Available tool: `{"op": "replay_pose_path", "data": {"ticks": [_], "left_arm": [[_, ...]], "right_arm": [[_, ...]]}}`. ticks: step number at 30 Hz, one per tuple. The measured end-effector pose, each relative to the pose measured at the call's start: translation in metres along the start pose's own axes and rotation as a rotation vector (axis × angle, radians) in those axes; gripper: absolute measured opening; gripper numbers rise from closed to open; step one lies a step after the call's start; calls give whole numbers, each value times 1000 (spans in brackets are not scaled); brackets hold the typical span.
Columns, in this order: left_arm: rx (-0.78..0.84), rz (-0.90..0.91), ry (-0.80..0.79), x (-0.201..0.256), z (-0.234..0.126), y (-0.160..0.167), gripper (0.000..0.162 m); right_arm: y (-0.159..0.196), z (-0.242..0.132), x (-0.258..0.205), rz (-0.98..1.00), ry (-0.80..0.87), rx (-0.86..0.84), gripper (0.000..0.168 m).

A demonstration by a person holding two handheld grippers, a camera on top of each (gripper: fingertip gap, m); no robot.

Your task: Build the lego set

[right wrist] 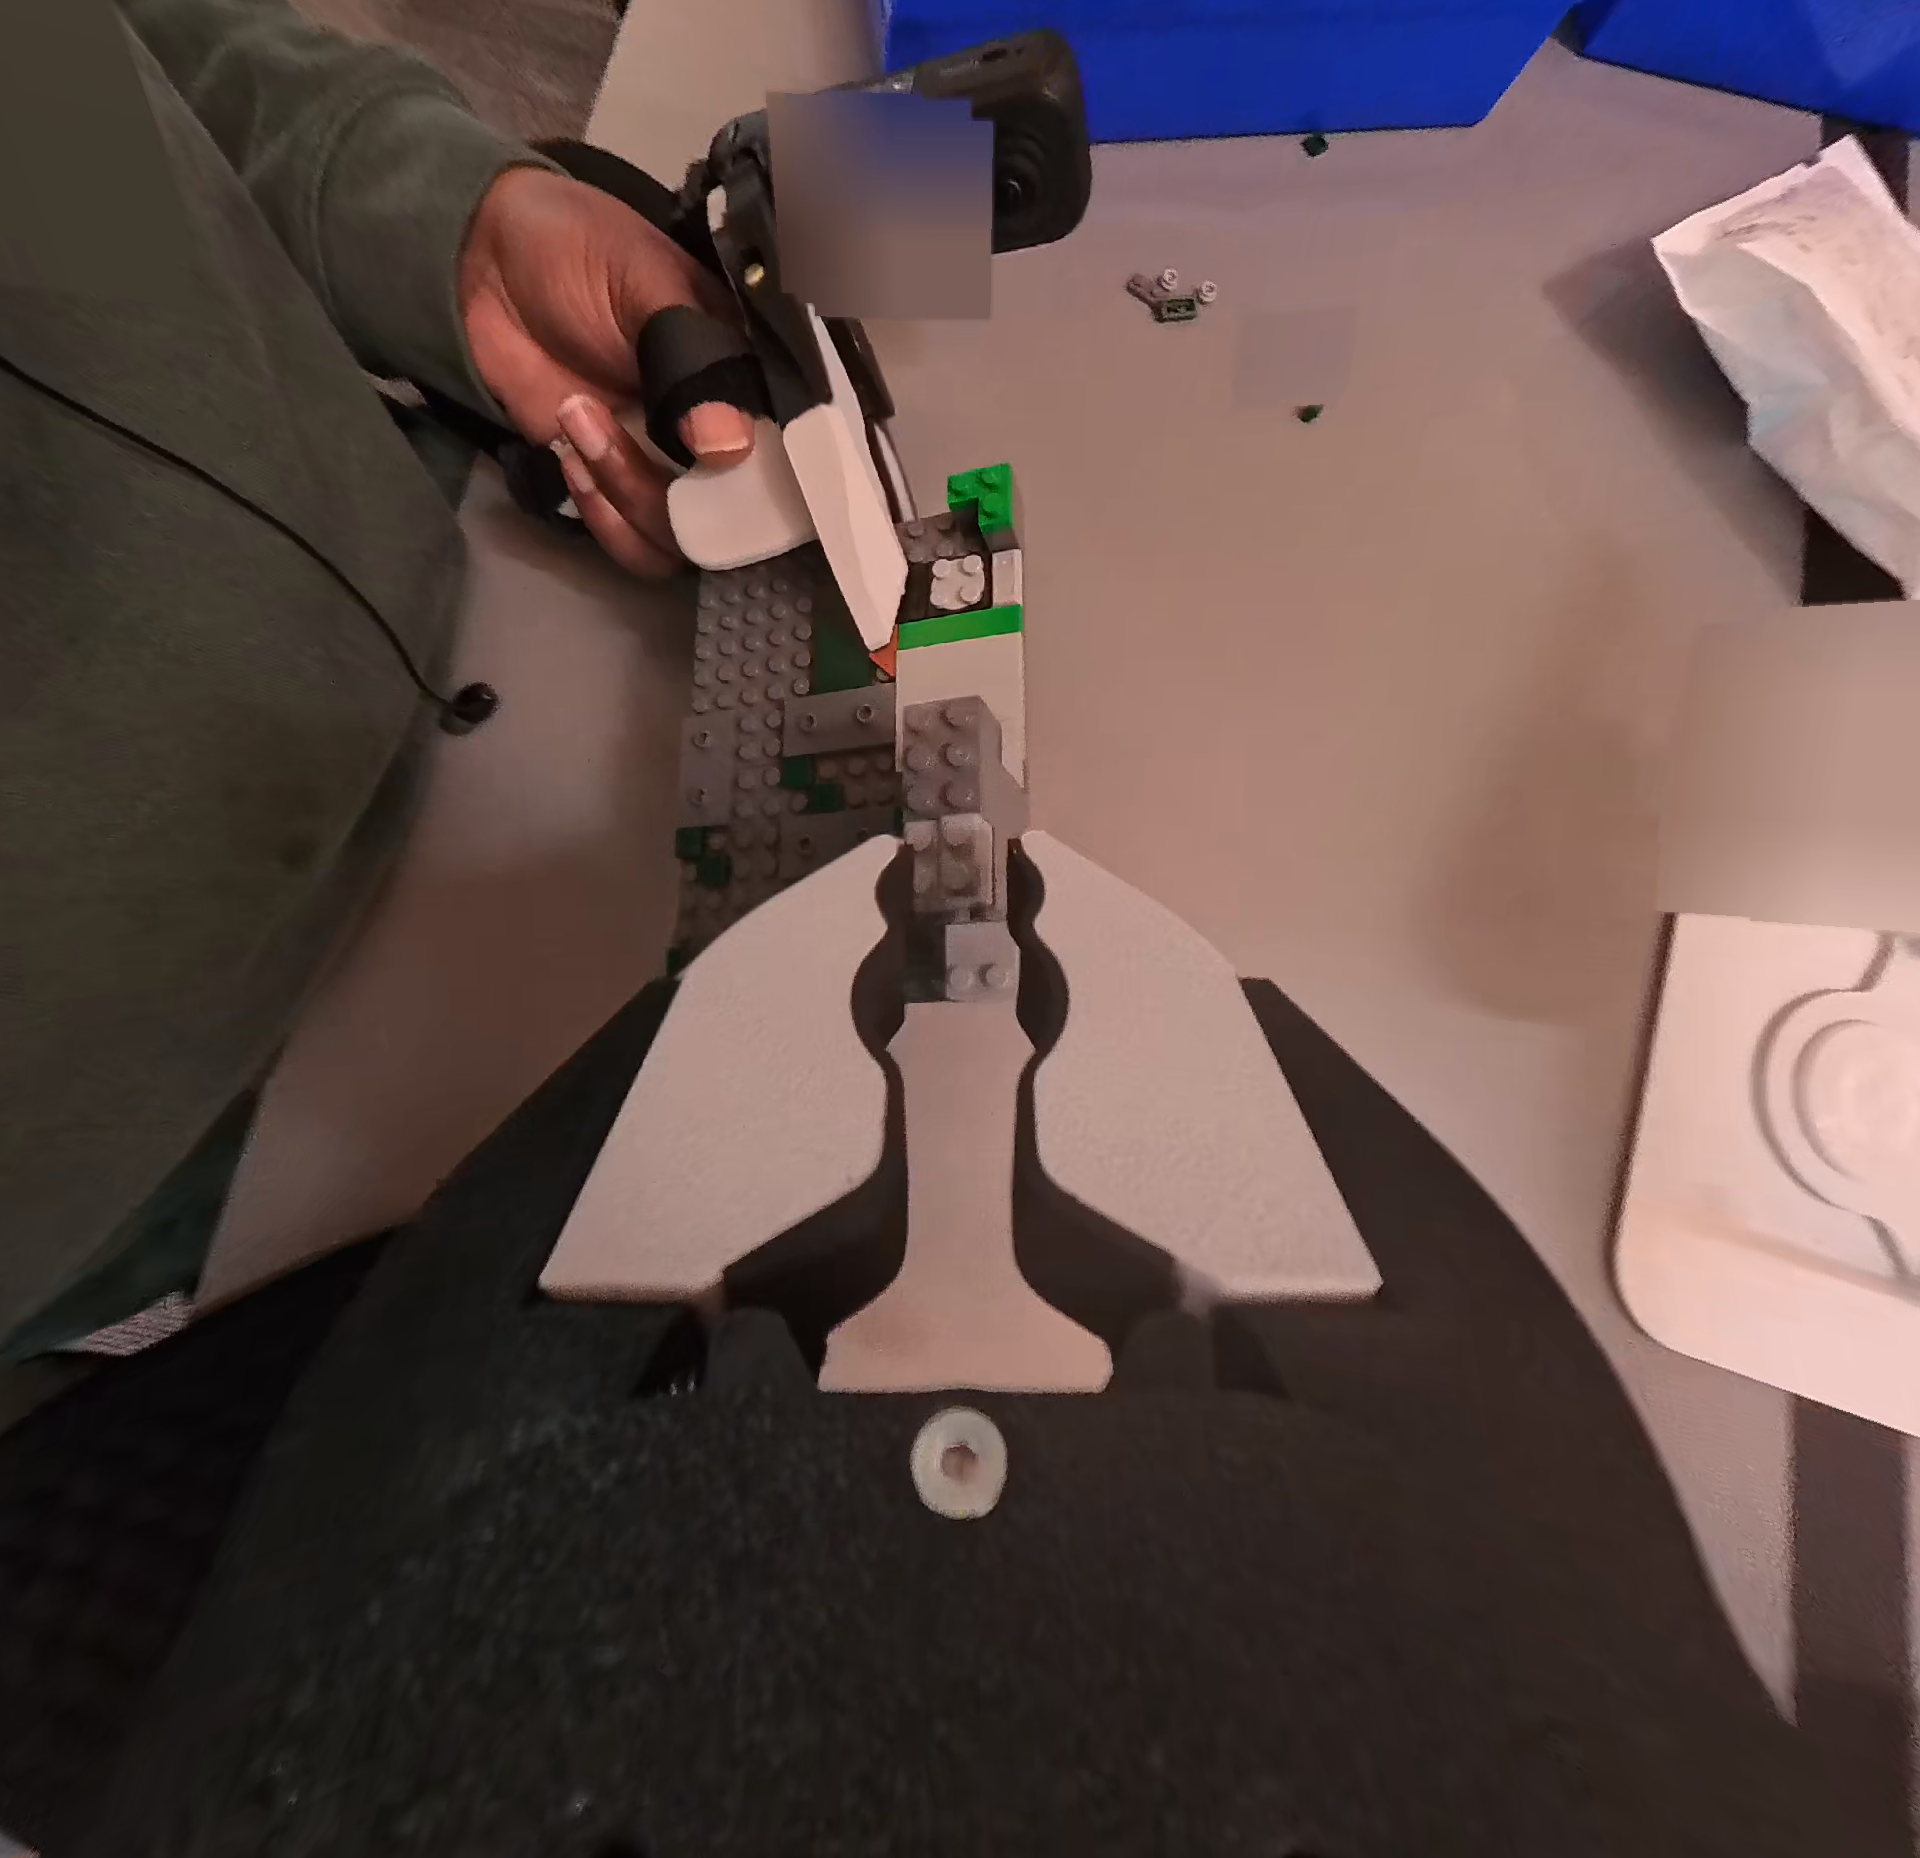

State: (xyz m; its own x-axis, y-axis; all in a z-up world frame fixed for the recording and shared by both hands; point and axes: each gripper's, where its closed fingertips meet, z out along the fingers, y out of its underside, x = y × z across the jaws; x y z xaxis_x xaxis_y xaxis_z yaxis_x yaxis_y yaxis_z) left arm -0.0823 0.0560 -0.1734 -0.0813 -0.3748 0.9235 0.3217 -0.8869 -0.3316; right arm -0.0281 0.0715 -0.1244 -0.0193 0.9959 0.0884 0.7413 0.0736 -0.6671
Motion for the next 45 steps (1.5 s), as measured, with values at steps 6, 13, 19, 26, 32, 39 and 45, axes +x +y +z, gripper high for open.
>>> {"op": "replay_pose_path", "data": {"ticks": [6, 13, 19, 26, 32, 39, 45], "left_arm": [[-56, 34, 17, 5, 4, 10, 6], [-113, 46, 18, 7, 11, 23, 6], [-127, 68, 9, 7, 13, 26, 6], [-139, 119, 11, 11, 11, 27, 6], [-165, 200, 14, 16, 9, 30, 7], [-181, 274, 15, 20, 5, 32, 7], [-183, 320, 1, 20, 2, 33, 7]], "right_arm": [[16, -9, -10, 218, -253, 16, 41], [25, -6, -26, 475, -587, -19, 58], [29, 5, -35, 497, -712, -113, 60], [34, 10, -48, 487, -798, -154, 53], [33, 10, -51, 448, -792, -111, 52], [31, 12, -57, 388, -765, -77, 51], [33, 16, -64, 363, -739, -58, 50]]}}
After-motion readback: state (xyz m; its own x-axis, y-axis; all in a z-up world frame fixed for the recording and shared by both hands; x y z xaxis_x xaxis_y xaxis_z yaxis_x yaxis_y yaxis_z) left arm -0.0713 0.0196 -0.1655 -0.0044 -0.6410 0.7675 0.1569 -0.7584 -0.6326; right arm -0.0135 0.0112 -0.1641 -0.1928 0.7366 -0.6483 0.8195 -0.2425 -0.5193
